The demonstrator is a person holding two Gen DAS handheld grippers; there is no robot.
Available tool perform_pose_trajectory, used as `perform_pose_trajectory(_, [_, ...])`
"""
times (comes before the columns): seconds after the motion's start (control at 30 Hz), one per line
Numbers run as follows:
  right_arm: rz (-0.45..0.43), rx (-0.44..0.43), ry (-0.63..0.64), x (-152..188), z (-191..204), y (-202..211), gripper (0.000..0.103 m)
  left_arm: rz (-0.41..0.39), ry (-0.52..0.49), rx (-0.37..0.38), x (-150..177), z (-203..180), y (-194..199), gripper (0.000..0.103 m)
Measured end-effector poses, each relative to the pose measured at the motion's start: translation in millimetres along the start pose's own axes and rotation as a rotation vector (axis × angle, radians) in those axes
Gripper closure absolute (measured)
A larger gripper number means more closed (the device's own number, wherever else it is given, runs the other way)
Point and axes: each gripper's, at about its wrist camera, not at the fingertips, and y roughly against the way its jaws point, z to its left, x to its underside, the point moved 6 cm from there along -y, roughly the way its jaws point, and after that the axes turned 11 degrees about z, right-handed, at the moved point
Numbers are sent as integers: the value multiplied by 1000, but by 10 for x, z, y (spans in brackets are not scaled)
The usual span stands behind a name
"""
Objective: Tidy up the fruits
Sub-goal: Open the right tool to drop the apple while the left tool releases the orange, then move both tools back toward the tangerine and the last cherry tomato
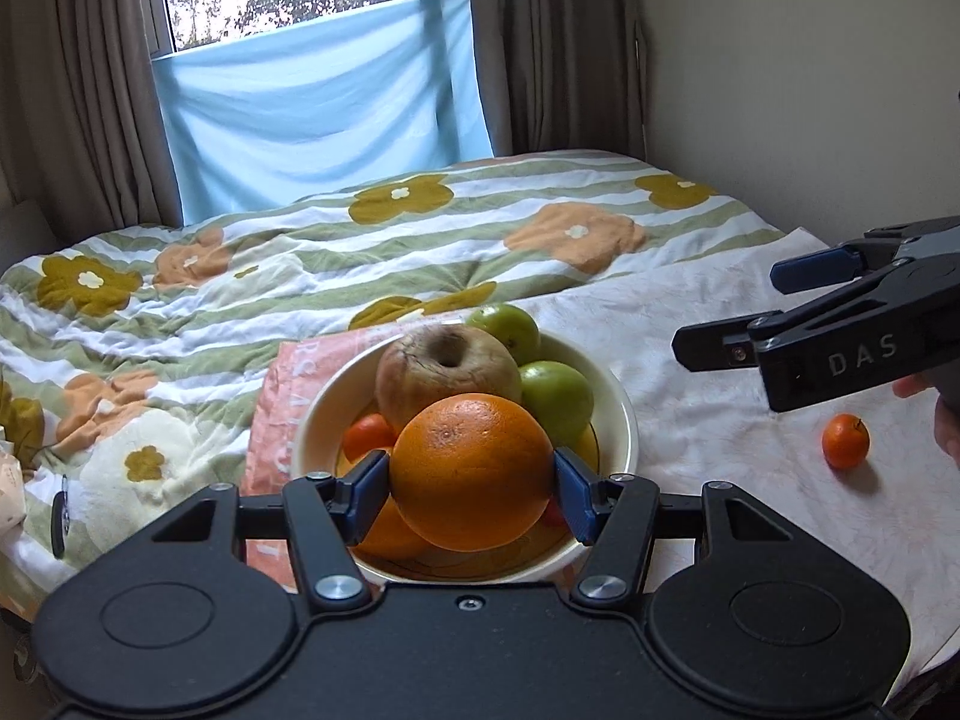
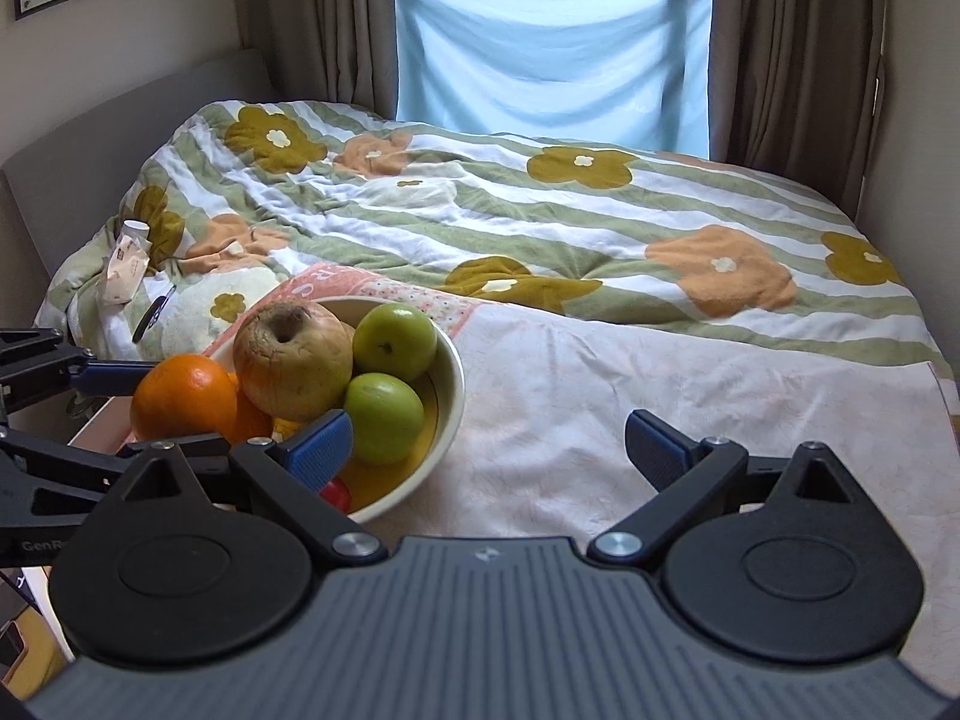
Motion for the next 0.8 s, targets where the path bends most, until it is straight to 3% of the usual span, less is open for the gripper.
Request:
perform_pose_trajectory(0.3, [15, -7, 2, 86, -126, -6, 0, 62, 22, -8, 55, -54, -234, 39])
perform_pose_trajectory(0.37, [15, -7, 2, 85, -126, -6, 0, 48, 26, 0, 37, -45, -210, 29])
perform_pose_trajectory(0.4, [14, -9, 2, 82, -128, -3, 0, 29, 22, -4, 14, -46, -169, 14])
perform_pose_trajectory(0.43, [14, -10, 3, 82, -125, 8, 0, 9, 18, -10, -10, -48, -121, 6])
perform_pose_trajectory(0.8, [-9, -16, -1, 34, -208, 323, 0, -43, 23, -34, -228, -152, 258, 6])
